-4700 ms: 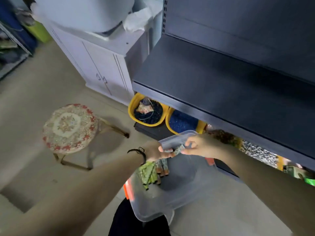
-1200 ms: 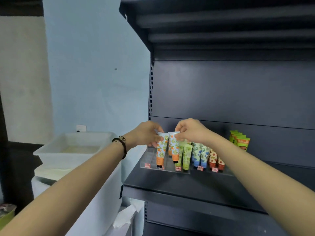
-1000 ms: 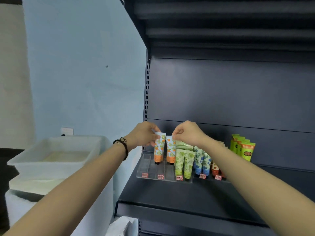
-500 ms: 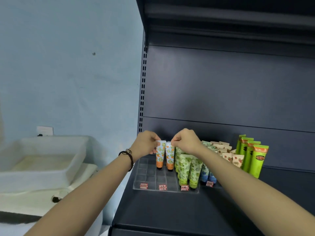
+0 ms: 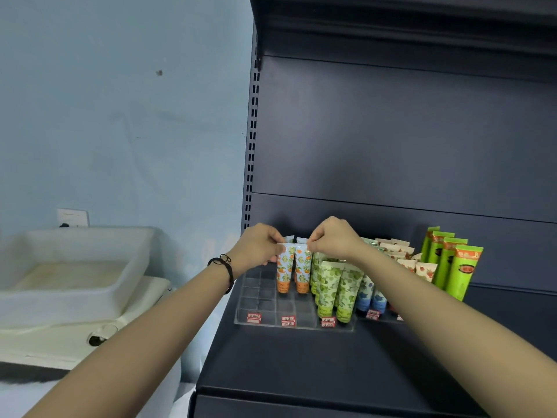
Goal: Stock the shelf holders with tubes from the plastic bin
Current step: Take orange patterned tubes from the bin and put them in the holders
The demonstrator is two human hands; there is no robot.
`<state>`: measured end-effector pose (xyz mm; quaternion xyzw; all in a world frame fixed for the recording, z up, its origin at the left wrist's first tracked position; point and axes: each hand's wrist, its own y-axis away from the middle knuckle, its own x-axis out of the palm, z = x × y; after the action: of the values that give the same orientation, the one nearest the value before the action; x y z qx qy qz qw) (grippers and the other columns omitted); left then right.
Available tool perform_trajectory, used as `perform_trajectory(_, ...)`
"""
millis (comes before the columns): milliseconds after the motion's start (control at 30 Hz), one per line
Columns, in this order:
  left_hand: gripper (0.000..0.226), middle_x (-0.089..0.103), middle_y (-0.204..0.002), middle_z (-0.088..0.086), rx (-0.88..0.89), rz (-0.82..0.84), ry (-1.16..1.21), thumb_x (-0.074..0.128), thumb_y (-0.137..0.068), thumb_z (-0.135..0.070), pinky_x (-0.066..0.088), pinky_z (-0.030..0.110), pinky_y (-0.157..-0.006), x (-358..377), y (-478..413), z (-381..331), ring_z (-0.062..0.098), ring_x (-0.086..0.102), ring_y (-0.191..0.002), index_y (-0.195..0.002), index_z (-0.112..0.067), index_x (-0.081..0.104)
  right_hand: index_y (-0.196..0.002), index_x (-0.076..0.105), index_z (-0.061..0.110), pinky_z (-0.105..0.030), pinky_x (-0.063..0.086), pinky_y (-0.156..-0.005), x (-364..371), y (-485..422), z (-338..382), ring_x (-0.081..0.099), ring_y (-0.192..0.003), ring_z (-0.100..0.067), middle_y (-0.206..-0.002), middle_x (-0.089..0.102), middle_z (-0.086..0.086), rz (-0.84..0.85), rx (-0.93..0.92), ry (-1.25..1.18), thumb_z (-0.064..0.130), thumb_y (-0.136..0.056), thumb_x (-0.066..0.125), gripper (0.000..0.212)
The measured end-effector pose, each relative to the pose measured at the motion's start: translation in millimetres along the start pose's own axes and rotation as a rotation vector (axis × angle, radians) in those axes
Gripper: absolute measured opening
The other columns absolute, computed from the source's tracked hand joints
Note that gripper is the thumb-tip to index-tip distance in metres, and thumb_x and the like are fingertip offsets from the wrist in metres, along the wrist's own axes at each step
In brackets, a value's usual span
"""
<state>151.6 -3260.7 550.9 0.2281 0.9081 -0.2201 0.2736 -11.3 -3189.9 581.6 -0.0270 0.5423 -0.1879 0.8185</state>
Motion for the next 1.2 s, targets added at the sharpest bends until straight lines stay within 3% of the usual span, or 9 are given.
perform_trajectory(267,0.008,0.068,-0.087,0.003,-0.007,-0.019,-0.057,0.062,-0.090,-0.017,0.046,0.019,-0.049,2.1,3.8,-6.2,0.006,0.060,-0.061,-0.095,-0.012,0.065,-0.092,0.074,-0.001,-0.043,0.057,-0.088,-11.3,0.7,2.2,0.068,-0.097,-0.020,-0.101,0.073,-0.003,0.075,0.012,0.016,0.009,-0.078,0.067,0.019)
perform_trajectory(367,0.014,0.065,-0.084,-0.001,0.009,-0.064,-0.105,0.062,-0.090,-0.024,0.043,0.014,-0.047,-0.9,8.1,-7.5,0.009,0.060,-0.064,-0.096,-0.012,0.065,-0.093,0.076,0.006,-0.035,0.055,-0.086,-14.5,6.3,3.8,0.064,-0.094,-0.014,-0.101,0.071,0.001,0.065,-0.014,-0.020,0.010,-0.080,0.068,0.016)
perform_trajectory(533,0.020,0.060,-0.094,-0.004,-0.006,-0.219,-0.310,0.058,-0.088,-0.041,0.050,0.032,-0.079,-16.6,22.6,-13.5,0.018,0.060,-0.090,-0.101,-0.026,0.060,-0.106,0.071,0.014,-0.027,0.048,-0.087,-26.0,24.7,-0.5,0.058,-0.095,-0.010,-0.106,0.066,0.003,0.015,-0.132,-0.048,0.022,-0.084,0.070,0.023)
perform_trajectory(700,0.021,0.060,-0.093,-0.006,0.052,-0.285,-0.451,0.055,-0.088,-0.045,0.041,0.027,-0.067,-27.3,58.0,-38.9,0.017,0.058,-0.085,-0.096,-0.026,0.058,-0.104,0.069,0.021,-0.033,0.051,-0.089,-45.0,55.3,-9.4,0.061,-0.095,-0.011,-0.104,0.067,0.004,-0.040,-0.250,-0.036,0.037,-0.084,0.070,0.026)
perform_trajectory(867,0.041,0.062,-0.095,-0.008,0.000,-0.151,-0.674,0.050,-0.083,-0.064,0.045,0.028,-0.070,-19.5,111.5,-67.4,0.017,0.058,-0.089,-0.091,-0.026,0.061,-0.102,0.068,0.027,-0.040,0.052,-0.088,-62.6,102.5,-18.9,0.061,-0.096,-0.012,-0.103,0.067,0.005,0.034,-0.339,0.049,0.052,-0.081,0.067,0.032)
perform_trajectory(967,0.052,0.065,-0.096,-0.005,-0.066,-0.053,-0.762,0.042,-0.080,-0.073,0.049,0.031,-0.077,-1.4,155.2,-78.3,0.019,0.060,-0.089,-0.088,-0.025,0.061,-0.101,0.068,0.027,-0.034,0.052,-0.081,-64.7,139.8,-28.5,0.062,-0.087,-0.010,-0.100,0.068,0.003,0.047,-0.404,0.053,0.054,-0.082,0.065,0.033)
perform_trajectory(1067,0.051,0.059,-0.083,-0.007,-0.106,0.045,-0.865,0.034,-0.084,-0.071,0.045,0.031,-0.072,28.6,208.0,-84.2,0.020,0.058,-0.086,-0.079,-0.026,0.057,-0.084,0.065,0.030,-0.027,0.045,-0.065,-57.3,184.4,-41.8,0.054,-0.067,-0.001,-0.081,0.062,0.012,0.105,-0.483,0.099,0.061,-0.085,0.057,0.032)
perform_trajectory(1133,0.056,0.052,-0.067,-0.005,-0.115,0.139,-0.900,0.032,-0.087,-0.069,0.047,0.033,-0.073,52.5,242.8,-84.1,0.025,0.059,-0.083,-0.065,-0.020,0.051,-0.068,0.056,0.028,-0.029,0.041,-0.059,-47.9,215.1,-52.0,0.051,-0.064,-0.006,-0.068,0.055,0.011,0.167,-0.527,0.212,0.066,-0.087,0.047,0.043)
perform_trajectory(1200,0.064,0.057,-0.070,-0.002,-0.167,0.204,-0.935,0.027,-0.087,-0.071,0.048,0.035,-0.079,77.1,274.1,-79.5,0.024,0.059,-0.082,-0.065,-0.018,0.055,-0.062,0.052,0.024,-0.030,0.035,-0.055,-36.4,245.2,-63.6,0.048,-0.061,-0.006,-0.063,0.052,0.007,0.255,-0.563,0.303,0.067,-0.089,0.040,0.052)
